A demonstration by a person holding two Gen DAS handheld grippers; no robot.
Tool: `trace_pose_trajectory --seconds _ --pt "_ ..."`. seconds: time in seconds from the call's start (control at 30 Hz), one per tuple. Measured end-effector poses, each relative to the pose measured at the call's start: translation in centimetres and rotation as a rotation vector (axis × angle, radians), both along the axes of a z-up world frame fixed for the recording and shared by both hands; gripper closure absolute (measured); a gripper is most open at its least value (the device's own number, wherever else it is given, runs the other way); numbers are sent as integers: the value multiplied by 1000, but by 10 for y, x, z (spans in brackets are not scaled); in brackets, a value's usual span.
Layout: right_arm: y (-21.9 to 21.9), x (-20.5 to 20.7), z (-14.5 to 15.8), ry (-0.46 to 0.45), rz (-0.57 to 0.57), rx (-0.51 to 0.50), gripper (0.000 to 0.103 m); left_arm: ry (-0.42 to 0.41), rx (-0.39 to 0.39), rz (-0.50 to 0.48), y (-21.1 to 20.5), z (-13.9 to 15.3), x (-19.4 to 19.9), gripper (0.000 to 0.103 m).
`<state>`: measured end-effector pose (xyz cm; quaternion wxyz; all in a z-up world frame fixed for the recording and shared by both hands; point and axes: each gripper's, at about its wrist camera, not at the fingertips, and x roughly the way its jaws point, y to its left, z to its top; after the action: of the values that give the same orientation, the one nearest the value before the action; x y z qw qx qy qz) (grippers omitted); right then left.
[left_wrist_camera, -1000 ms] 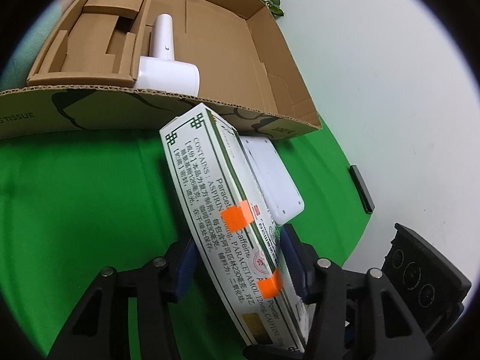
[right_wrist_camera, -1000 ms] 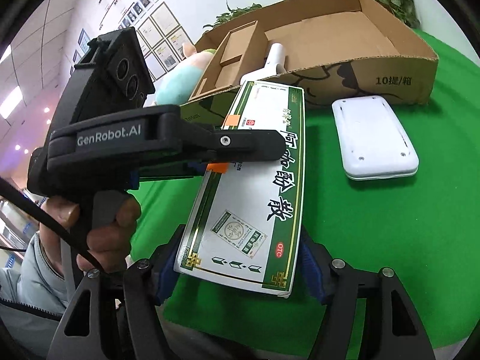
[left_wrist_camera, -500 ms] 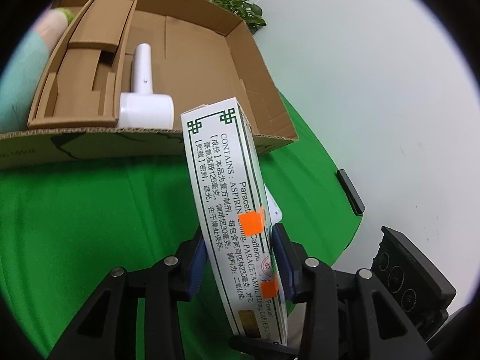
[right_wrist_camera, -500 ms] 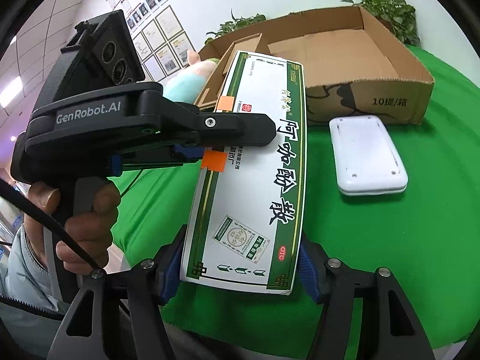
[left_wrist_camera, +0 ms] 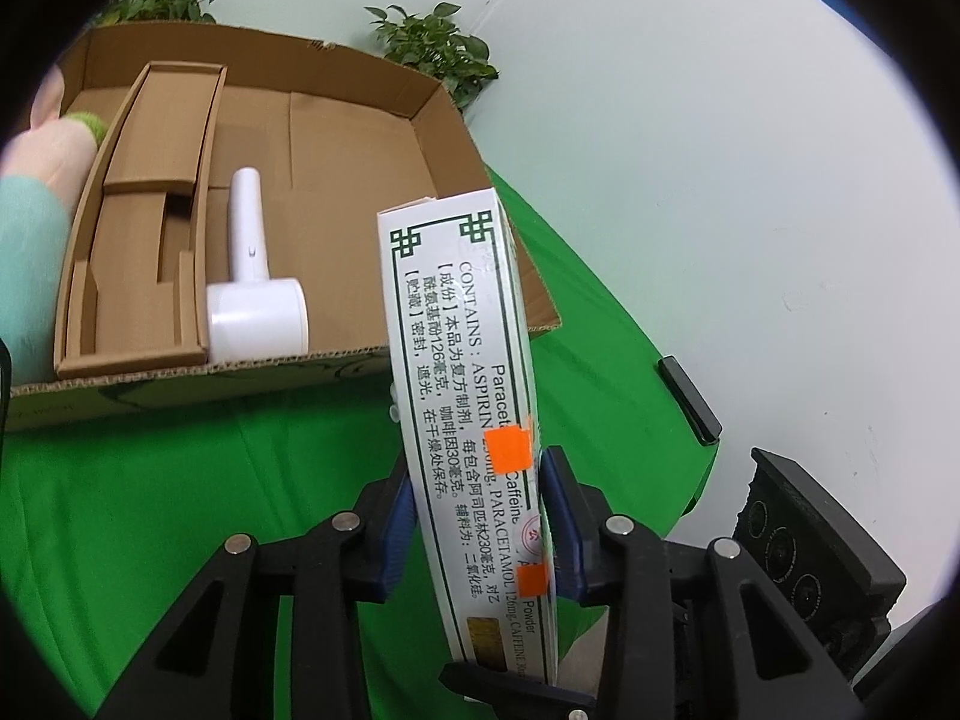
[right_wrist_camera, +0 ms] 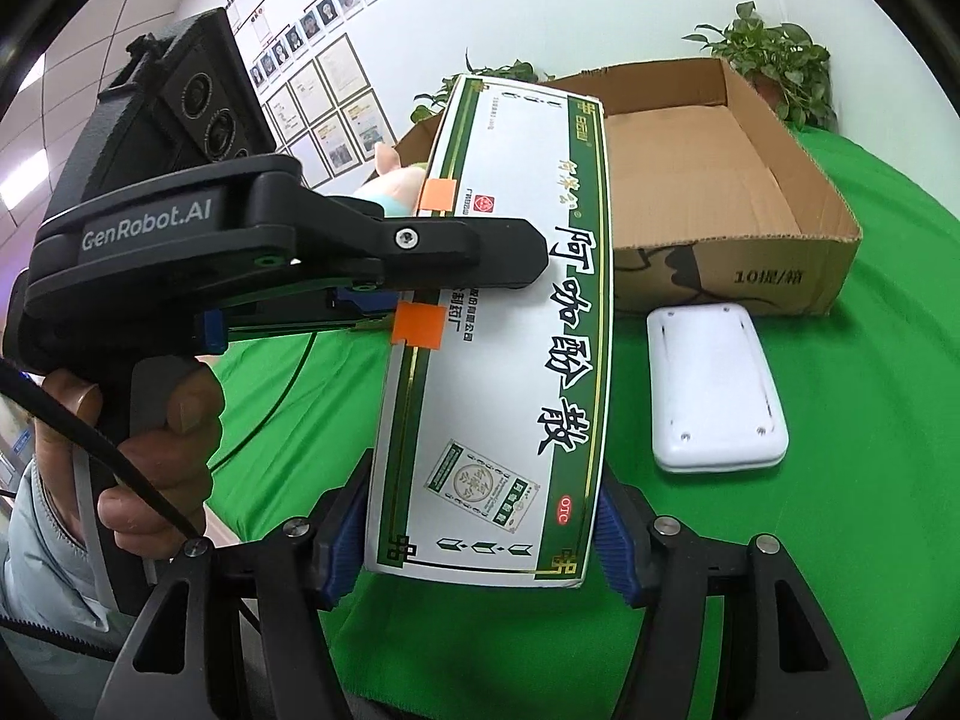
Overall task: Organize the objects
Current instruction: 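Lift the medicine box upright with the left gripper and carry it over the box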
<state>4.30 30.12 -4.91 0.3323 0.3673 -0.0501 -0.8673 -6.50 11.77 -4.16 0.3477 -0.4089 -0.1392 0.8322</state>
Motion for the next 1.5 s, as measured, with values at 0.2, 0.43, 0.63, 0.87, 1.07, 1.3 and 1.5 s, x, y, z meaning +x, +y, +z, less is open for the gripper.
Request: trace_pose_trajectory --seconds 0.2,0.43,0.63,0.87,1.07,1.3,1.5 --pt "1 -3 2 3 -1 -3 42 7 -2 1 9 1 -6 65" --pt "6 0 5 12 -8 -8 42 8 7 -1 8 1 -12 66" --pt "7 2 10 21 -37 -8 42 17 10 -2 9 2 -20 66" --pt "9 1 13 30 -44 -8 42 26 9 -9 13 4 -31 66" --pt "9 3 19 26 -44 -4 42 36 5 -5 17 6 -32 66" --pt "2 -11 33 60 -40 -3 42 69 -6 3 14 22 -58 66" --pt "-4 -45 52 66 -26 -8 43 109 -26 4 16 43 -83 66"
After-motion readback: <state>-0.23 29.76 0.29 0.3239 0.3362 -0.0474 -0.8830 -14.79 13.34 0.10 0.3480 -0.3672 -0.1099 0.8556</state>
